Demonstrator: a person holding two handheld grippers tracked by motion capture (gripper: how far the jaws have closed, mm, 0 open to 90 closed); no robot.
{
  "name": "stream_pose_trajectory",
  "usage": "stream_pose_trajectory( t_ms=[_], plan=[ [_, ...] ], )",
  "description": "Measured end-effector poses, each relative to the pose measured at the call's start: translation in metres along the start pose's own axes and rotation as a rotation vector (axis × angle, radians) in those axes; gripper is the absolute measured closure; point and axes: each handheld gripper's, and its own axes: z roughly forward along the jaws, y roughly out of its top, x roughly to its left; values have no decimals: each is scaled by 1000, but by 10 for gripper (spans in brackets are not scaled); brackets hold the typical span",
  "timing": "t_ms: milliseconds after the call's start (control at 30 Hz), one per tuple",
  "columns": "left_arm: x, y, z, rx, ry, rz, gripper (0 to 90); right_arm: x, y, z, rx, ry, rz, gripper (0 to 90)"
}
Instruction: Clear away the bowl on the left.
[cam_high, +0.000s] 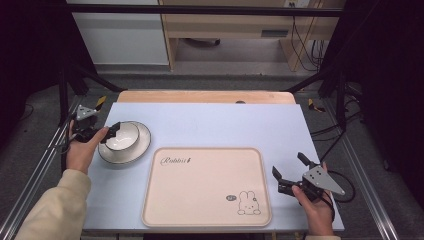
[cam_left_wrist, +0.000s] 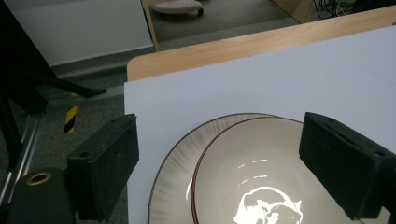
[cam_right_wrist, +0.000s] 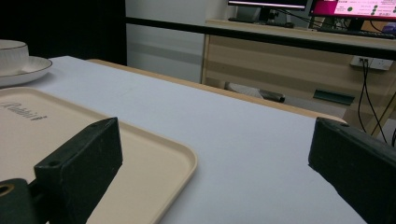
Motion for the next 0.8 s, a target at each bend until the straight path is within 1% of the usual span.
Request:
stream_pose_trajectory(
  t_ms=[67, 100, 133, 167, 200, 233, 267, 300, 333, 367, 400, 433, 467, 500, 533, 600, 667, 767, 800],
  plan=[
    [0, -1, 0, 16, 3, -6, 135, 0, 0, 0, -4, 2, 0, 31],
    [0, -1, 0, 16, 3, -6, 158, 0, 0, 0, -4, 2, 0, 31],
    [0, -1, 0, 27, 6, -5, 158, 1, 1, 0, -4, 4, 1, 31],
    [0, -1, 0, 33, 11, -10, 173, 1, 1, 0, -7, 6, 1, 31],
    [0, -1, 0, 33, 8, -18, 182, 2, 2, 0, -10, 9, -6, 31],
    [-1, -1, 1, 34, 3, -26, 193, 2, 2, 0, -9, 12, -2, 31],
    [-3, -1, 2, 43, 3, -29, 226, 2, 2, 1, -10, 19, -4, 31],
    [-3, -1, 2, 43, 3, -29, 245, 2, 2, 1, -10, 19, -4, 31],
    [-4, -1, 3, 53, 5, -29, 269, 2, 1, 1, -4, 21, -3, 31],
    [-4, -2, 4, 67, 9, -25, 269, 2, 1, 1, -4, 21, -3, 31],
    [-5, -2, 5, 78, 11, -24, 305, 1, 0, 2, 2, 21, -4, 30],
    [-5, -3, 6, 90, 15, -20, 305, 1, 0, 2, 2, 21, -4, 30],
    [-4, -4, 8, 103, 32, -27, 319, 2, 1, 3, 4, 23, -10, 30],
    [-4, -4, 8, 103, 32, -27, 341, 2, 1, 3, 4, 23, -10, 30],
    [-2, -5, 10, 117, 32, -36, 363, 3, 1, 4, 4, 26, -15, 30],
    [0, -7, 11, 131, 53, -37, 391, 4, 1, 6, 10, 29, -15, 30],
    [3, -10, 13, 141, 46, -55, 424, 4, 0, 7, 14, 31, -19, 30],
    [6, -13, 14, 155, 50, -61, 448, 4, 0, 8, 13, 32, -12, 30],
    [9, -16, 16, 156, 46, -74, 459, 3, -1, 9, 13, 35, -6, 30]
  ],
)
